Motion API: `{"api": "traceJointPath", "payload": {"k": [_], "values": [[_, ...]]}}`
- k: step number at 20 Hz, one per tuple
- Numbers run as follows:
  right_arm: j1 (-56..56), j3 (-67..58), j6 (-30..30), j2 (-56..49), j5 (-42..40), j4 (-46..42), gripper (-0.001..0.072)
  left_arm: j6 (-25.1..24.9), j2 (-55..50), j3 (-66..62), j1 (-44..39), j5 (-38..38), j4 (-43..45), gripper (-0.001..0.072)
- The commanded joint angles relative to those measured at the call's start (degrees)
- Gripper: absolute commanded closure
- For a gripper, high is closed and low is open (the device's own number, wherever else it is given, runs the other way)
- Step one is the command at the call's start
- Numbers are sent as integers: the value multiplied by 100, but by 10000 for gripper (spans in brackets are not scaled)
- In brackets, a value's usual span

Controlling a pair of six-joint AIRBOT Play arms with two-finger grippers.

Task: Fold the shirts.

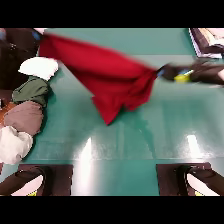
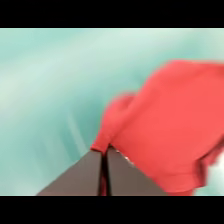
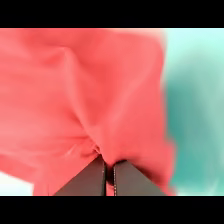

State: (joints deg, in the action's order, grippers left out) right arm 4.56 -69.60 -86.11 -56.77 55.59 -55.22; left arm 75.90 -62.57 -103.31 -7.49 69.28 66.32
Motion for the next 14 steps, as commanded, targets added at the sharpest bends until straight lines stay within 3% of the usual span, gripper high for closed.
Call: {"api": "traceJointPath", "payload": {"k": [1, 5, 14], "values": [[-1187, -1519, 28, 767, 782, -487, 699, 87, 2, -1615, 2, -96, 243, 682], [-1834, -2656, 55, 1108, 1145, -481, 699, 219, 332, -1961, 2, -509, 59, 682], [-1207, -4476, -24, 949, 1945, -905, 699, 59, 584, -1792, 2, -372, -1679, 682]]}}
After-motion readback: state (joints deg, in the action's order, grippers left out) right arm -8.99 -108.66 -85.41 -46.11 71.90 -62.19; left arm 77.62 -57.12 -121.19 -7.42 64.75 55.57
